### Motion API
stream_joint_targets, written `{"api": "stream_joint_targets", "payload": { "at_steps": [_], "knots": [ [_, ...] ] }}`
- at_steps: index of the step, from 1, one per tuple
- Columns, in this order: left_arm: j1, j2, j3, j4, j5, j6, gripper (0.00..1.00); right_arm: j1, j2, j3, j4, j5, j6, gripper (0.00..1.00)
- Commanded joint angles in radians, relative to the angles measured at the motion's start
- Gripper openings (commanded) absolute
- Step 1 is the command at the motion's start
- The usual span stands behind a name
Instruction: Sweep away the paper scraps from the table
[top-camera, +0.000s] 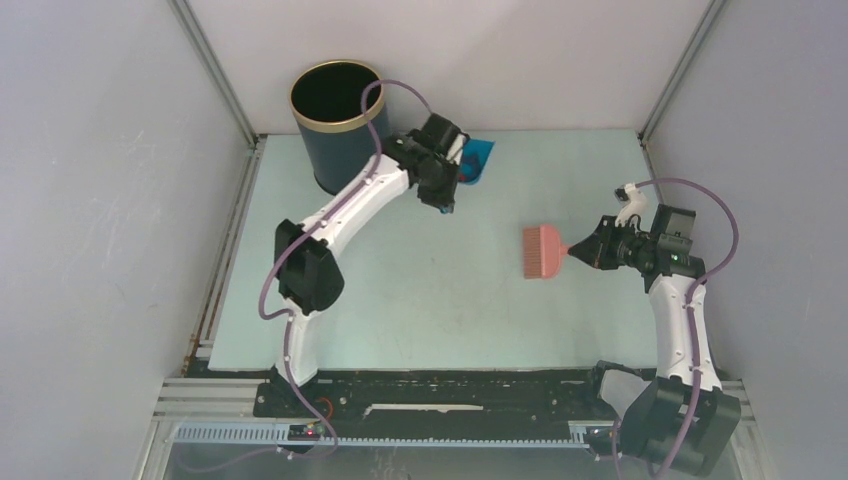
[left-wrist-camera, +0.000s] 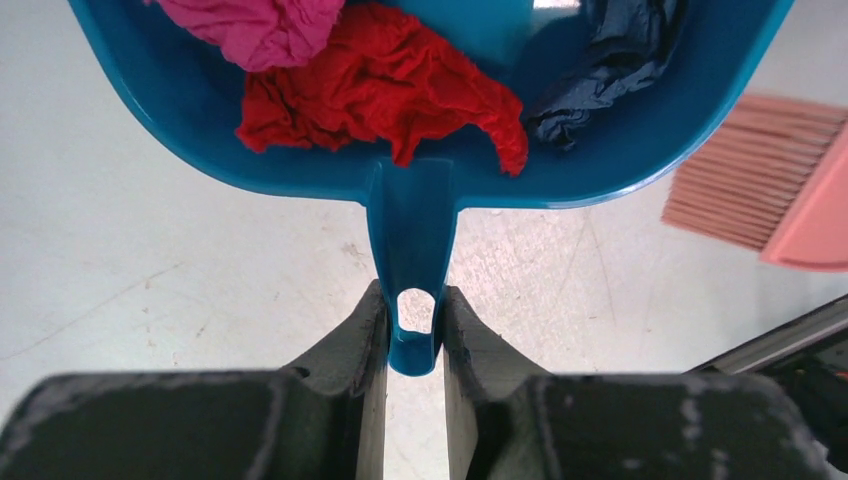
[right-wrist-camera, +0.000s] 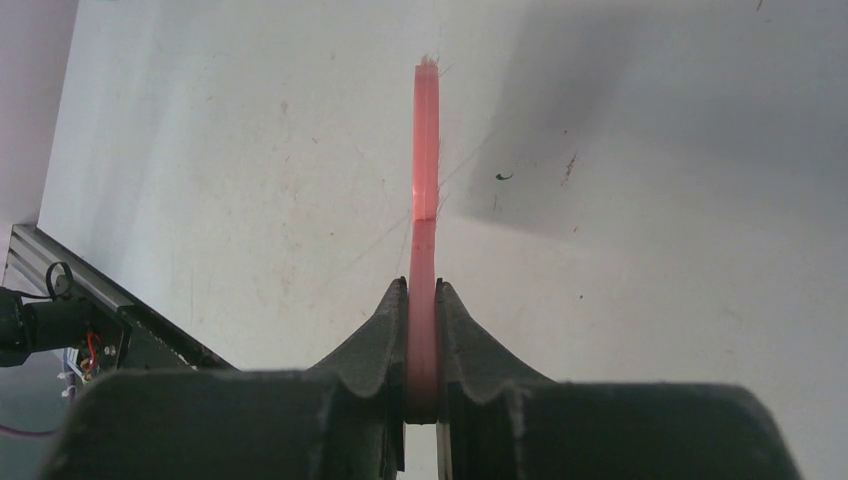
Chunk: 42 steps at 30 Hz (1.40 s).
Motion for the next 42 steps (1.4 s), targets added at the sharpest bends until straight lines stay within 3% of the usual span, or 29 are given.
{"api": "stream_joint_targets", "payload": {
  "at_steps": [1, 15, 21, 29, 33, 38, 42],
  "knots": [
    [0.081, -0.122, 0.068, 0.036, 0.111, -0.015, 0.00, 0.004, 0.004, 0.021, 0.011, -0.018, -0.022, 0.00],
    [0.294, -0.067, 0.272, 0.075, 0.300, -0.107, 0.00, 0.019, 0.017, 0.021, 0.008, 0.001, -0.037, 0.00],
    [0.410, -0.076, 0.229, 0.219, 0.465, -0.250, 0.00, 0.022, 0.021, 0.022, 0.006, 0.006, -0.040, 0.00],
    [0.534, -0.099, 0.071, 0.749, 0.730, -0.686, 0.00, 0.022, 0.028, 0.021, 0.004, 0.011, -0.043, 0.00],
    [0.571, -0.111, -0.077, 1.156, 0.785, -1.064, 0.00, 0.022, 0.027, 0.021, 0.004, 0.011, -0.044, 0.00],
    [0.599, -0.082, -0.298, 1.847, 0.706, -1.622, 0.00, 0.022, 0.026, 0.021, 0.003, 0.008, -0.045, 0.00],
    [0.608, -0.048, -0.423, 2.227, 0.572, -1.881, 0.00, 0.020, 0.024, 0.020, -0.004, 0.004, -0.048, 0.00]
  ]
}}
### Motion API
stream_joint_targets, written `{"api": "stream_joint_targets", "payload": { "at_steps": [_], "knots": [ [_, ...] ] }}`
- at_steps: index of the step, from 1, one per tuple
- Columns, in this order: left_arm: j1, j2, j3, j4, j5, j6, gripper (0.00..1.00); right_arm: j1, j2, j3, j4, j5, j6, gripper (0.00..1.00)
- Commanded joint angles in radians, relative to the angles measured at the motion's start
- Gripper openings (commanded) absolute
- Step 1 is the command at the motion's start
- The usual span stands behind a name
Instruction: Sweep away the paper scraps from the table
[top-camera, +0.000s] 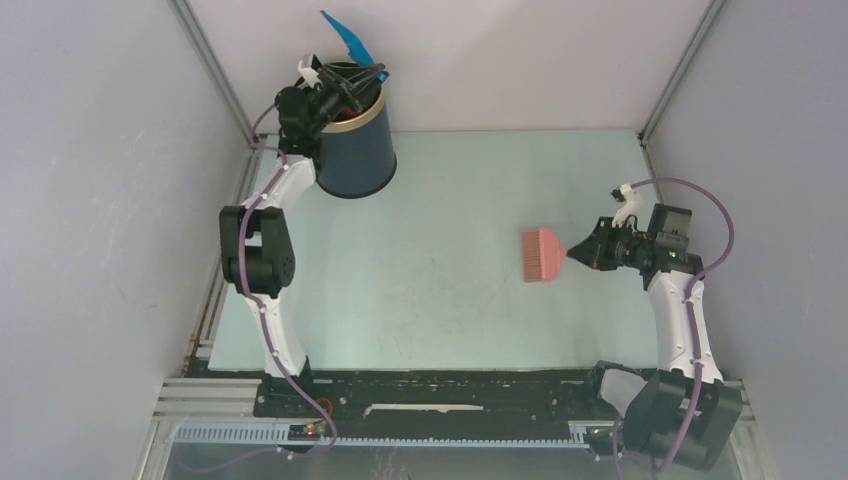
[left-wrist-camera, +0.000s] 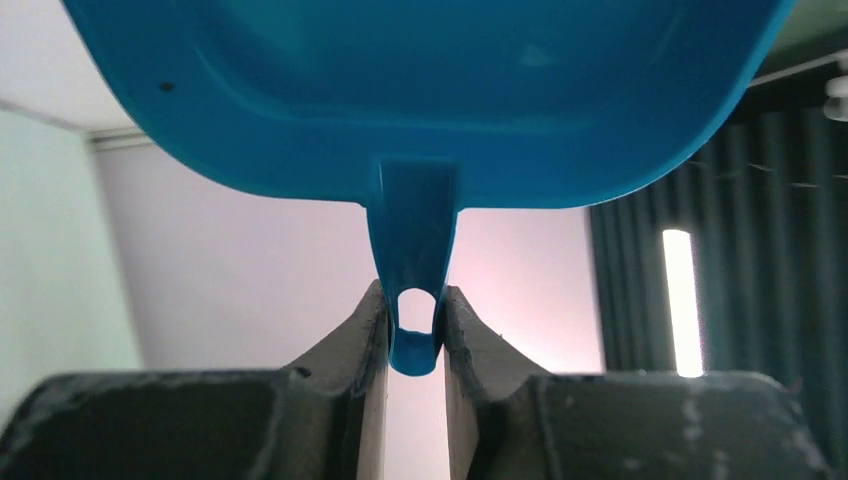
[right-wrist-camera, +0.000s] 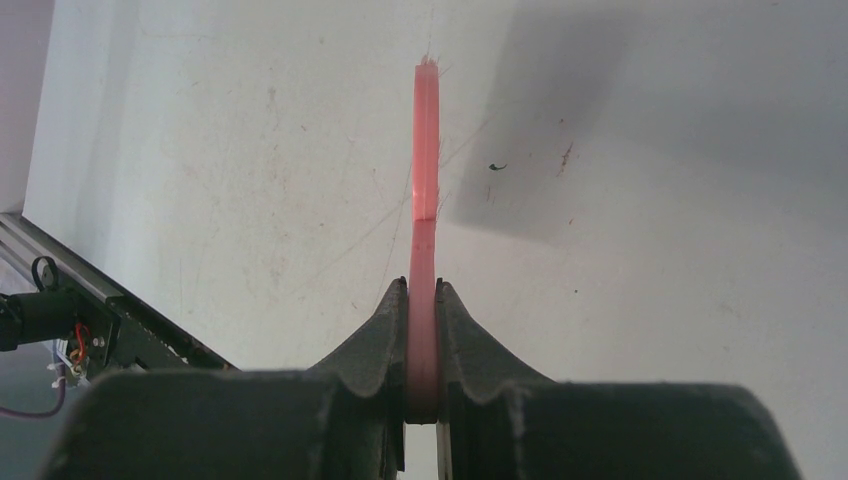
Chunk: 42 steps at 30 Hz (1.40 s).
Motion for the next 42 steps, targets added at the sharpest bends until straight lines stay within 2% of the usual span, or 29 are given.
{"api": "stream_joint_targets", "payload": {
  "at_steps": [1, 9, 20, 29, 35, 39, 42],
  "knots": [
    [0.015, 0.025, -0.089, 0.645, -0.121, -0.466, 0.00, 0.006, -0.005, 0.020, 0.004, -0.013, -0.021, 0.00],
    [0.019, 0.006, -0.100, 0.655, -0.121, -0.470, 0.00, 0.006, -0.004, 0.022, 0.004, -0.015, -0.021, 0.00],
    [-0.040, -0.073, -0.196, 0.621, 0.046, -0.378, 0.00, 0.007, -0.006, 0.020, 0.008, -0.014, -0.020, 0.00],
    [-0.093, -0.237, -0.459, 0.483, 0.124, -0.121, 0.00, 0.004, -0.015, 0.021, 0.005, -0.012, -0.022, 0.00],
    [-0.167, -0.330, -0.598, 0.425, 0.174, 0.007, 0.00, 0.002, -0.014, 0.021, 0.006, -0.014, -0.023, 0.00],
    [-0.220, -0.405, -0.681, 0.243, 0.185, 0.170, 0.00, 0.000, -0.025, 0.022, 0.006, -0.013, -0.023, 0.00],
    [-0.257, -0.473, -0.730, 0.055, 0.156, 0.348, 0.00, -0.002, -0.029, 0.020, 0.005, -0.013, -0.025, 0.00]
  ]
}}
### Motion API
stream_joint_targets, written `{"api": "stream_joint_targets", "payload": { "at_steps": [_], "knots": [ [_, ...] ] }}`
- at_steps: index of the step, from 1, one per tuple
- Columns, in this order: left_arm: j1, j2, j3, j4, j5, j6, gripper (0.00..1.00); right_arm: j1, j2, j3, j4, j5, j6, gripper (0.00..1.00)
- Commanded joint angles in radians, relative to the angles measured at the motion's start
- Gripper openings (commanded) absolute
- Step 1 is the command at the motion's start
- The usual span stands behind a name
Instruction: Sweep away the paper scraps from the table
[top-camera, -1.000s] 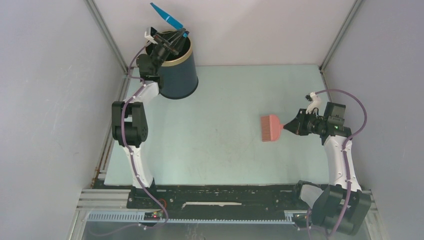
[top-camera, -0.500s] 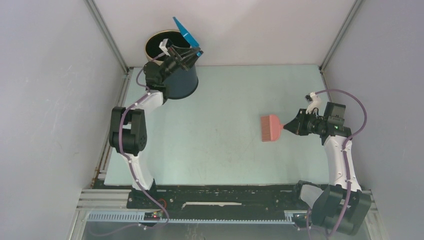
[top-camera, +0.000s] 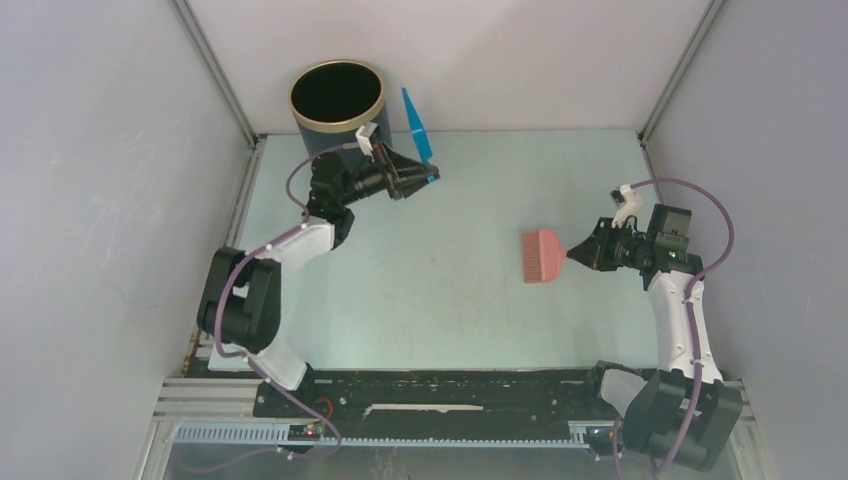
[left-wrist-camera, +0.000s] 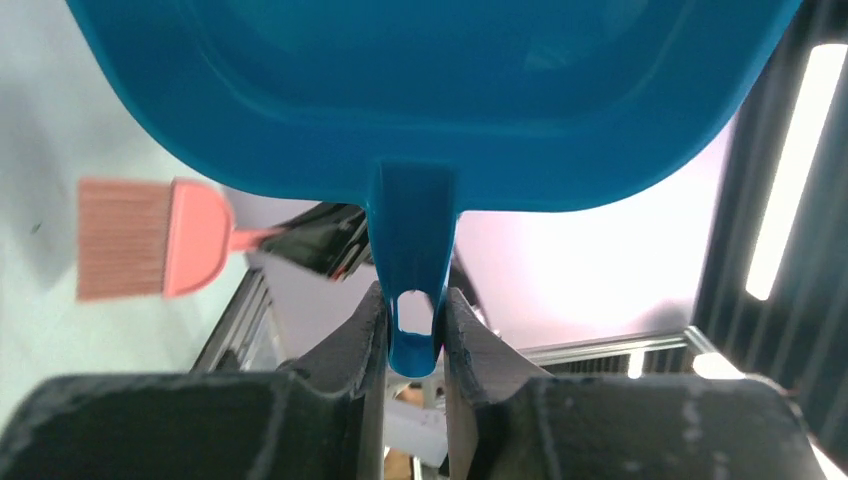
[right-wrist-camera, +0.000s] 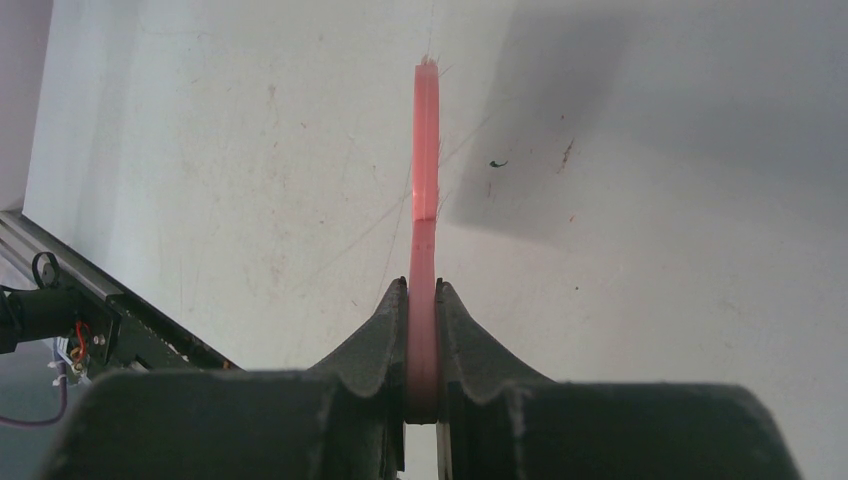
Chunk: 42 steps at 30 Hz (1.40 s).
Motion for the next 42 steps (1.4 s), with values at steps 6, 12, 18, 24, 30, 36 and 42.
{"api": "stream_joint_targets", "payload": {
  "at_steps": [6, 12, 18, 24, 30, 36, 42],
  "knots": [
    [-0.139, -0.248, -0.077, -0.814, -0.209, 0.792, 0.00, -0.003, -0.035, 0.026, 0.004, -0.003, -0.029, 0.00],
    [-0.212, -0.331, -0.138, -1.145, -0.391, 1.050, 0.00, -0.003, -0.042, 0.028, -0.001, 0.001, -0.040, 0.00],
    [-0.243, -0.402, -0.165, -1.457, -0.611, 1.197, 0.02, 0.012, -0.037, 0.031, -0.002, 0.011, -0.044, 0.00],
    [-0.317, -0.415, -0.148, -1.725, -0.764, 1.225, 0.02, 0.016, -0.033, 0.032, -0.002, 0.014, -0.045, 0.00],
    [-0.449, -0.391, -0.215, -1.770, -0.841, 1.173, 0.02, 0.017, -0.034, 0.032, -0.004, 0.023, -0.048, 0.00],
    [-0.538, -0.300, -0.228, -1.715, -0.874, 1.152, 0.05, 0.018, -0.028, 0.033, -0.007, 0.022, -0.049, 0.00],
    [-0.568, -0.206, -0.187, -1.615, -0.932, 1.184, 0.15, 0.018, -0.024, 0.033, -0.011, 0.023, -0.052, 0.00]
  ]
}}
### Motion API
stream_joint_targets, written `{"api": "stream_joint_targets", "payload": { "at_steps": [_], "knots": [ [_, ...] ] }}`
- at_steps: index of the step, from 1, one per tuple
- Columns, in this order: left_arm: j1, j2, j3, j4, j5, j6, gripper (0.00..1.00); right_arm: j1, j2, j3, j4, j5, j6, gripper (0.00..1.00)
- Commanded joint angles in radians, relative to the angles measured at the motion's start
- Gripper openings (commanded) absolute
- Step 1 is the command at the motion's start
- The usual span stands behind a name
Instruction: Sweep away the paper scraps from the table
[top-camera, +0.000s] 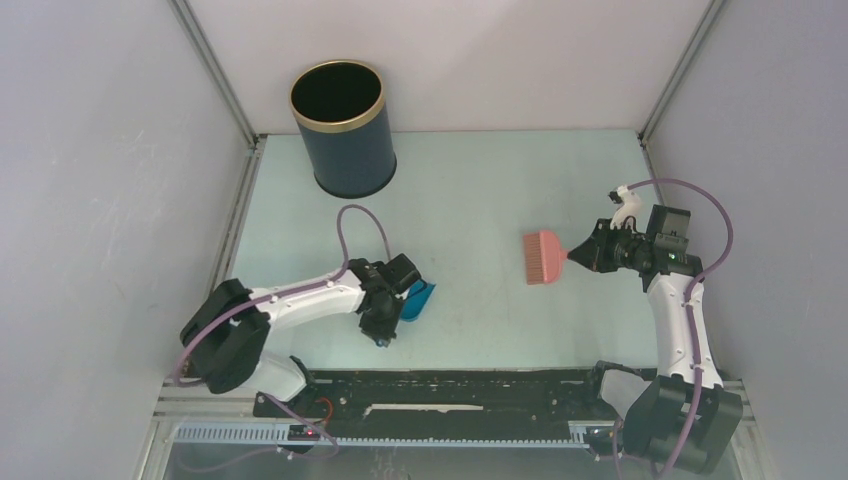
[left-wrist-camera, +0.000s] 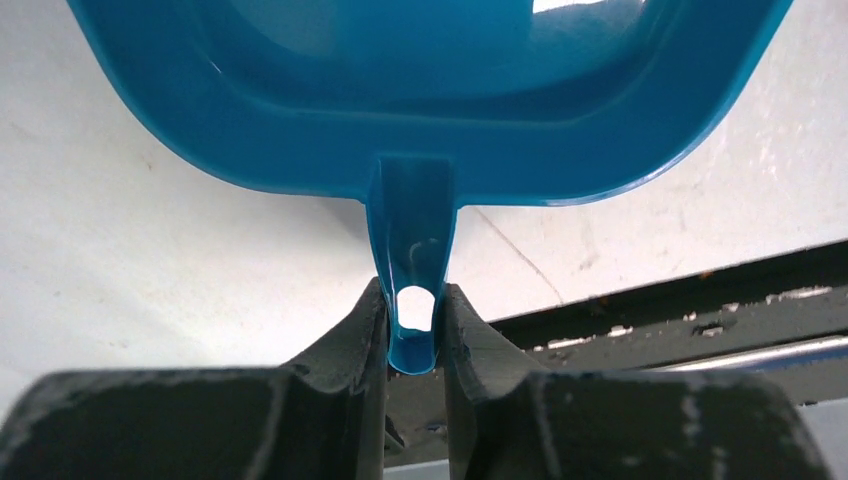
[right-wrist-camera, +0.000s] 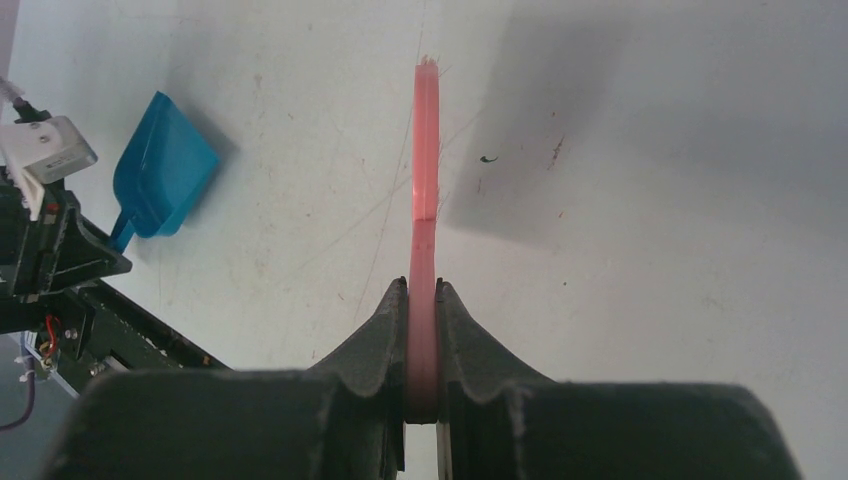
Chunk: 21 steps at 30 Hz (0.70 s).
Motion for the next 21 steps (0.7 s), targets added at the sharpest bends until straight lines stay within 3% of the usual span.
{"api": "stream_joint_targets", "payload": {
  "at_steps": [1, 9, 12, 16, 21],
  "knots": [
    [-0.021, 0.048, 0.060, 0.104, -0.071, 0.022, 0.17, 0.005, -0.006, 0.032, 0.005, -0.005, -0.017, 0.00],
    [-0.033, 0.117, 0.101, 0.156, -0.051, 0.051, 0.35, 0.003, 0.005, 0.032, 0.004, -0.001, -0.021, 0.00],
    [-0.041, 0.085, 0.102, 0.143, -0.063, 0.044, 0.45, 0.003, 0.009, 0.032, 0.003, -0.005, -0.019, 0.00],
    [-0.055, -0.025, 0.091, 0.127, -0.090, 0.019, 0.49, 0.014, -0.025, 0.033, 0.015, -0.014, -0.041, 0.00],
    [-0.063, -0.261, 0.023, 0.124, -0.135, -0.028, 0.51, 0.247, -0.088, 0.091, -0.004, 0.260, -0.146, 0.00]
  ]
}}
